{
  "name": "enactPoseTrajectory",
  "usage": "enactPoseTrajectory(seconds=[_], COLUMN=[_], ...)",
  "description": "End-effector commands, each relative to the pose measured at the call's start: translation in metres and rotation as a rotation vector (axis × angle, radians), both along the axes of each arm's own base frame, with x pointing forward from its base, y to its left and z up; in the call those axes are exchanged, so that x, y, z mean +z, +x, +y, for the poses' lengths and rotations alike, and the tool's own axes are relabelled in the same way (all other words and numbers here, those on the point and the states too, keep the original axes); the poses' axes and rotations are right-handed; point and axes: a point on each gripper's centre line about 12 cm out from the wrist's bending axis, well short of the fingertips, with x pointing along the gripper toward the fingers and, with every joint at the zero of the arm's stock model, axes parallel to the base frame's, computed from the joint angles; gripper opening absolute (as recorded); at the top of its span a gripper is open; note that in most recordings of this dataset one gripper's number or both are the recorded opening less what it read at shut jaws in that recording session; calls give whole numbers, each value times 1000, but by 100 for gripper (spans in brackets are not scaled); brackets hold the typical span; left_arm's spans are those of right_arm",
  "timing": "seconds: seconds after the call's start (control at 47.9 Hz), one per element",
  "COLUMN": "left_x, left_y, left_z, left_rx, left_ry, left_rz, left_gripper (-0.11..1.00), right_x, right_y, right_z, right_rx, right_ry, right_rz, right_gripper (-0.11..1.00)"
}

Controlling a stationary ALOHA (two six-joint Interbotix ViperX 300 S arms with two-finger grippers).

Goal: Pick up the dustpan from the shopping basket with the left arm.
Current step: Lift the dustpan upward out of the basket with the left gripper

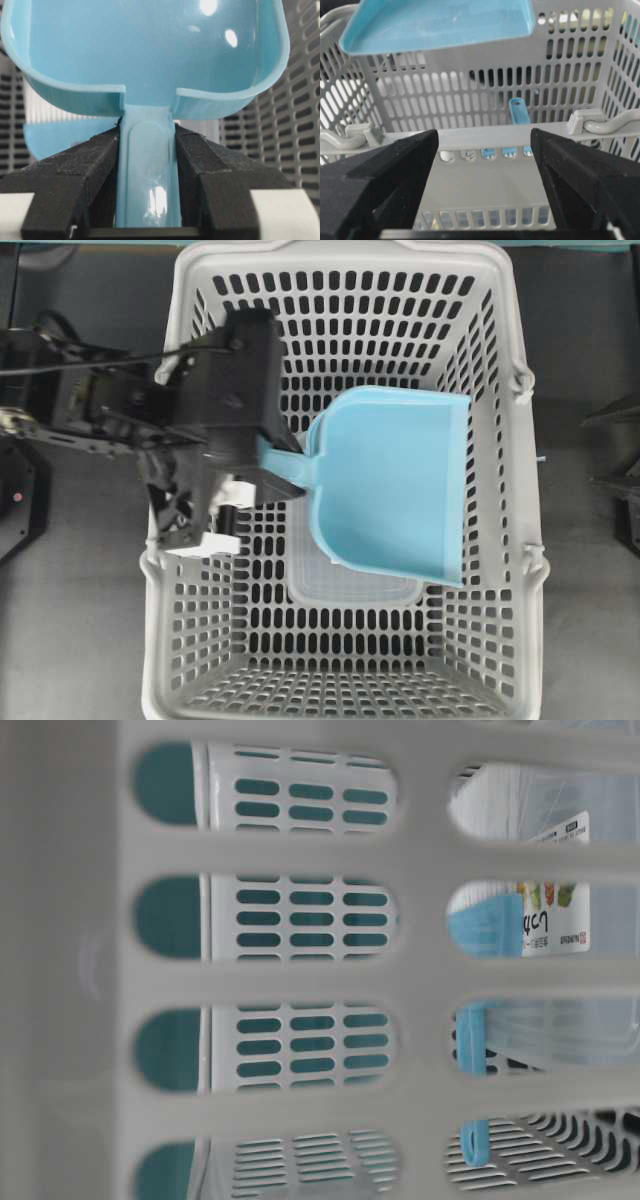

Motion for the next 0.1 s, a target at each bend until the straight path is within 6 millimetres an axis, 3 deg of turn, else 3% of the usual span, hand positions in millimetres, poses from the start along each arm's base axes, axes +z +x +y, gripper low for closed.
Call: enactPoseTrajectory(seconds=[0.0,0.083], left_x=[17,17], left_y=[-11,-14], left_z=[0,0], left_rx=[0,-3], left_ry=[-11,-14], left_rz=[-92,-121], left_gripper=[29,29], right_x=[3,3], right_y=[1,1], right_z=[0,0], right_rx=[0,0], right_ry=[5,5], right_rz=[-8,-8], right_gripper=[72,72])
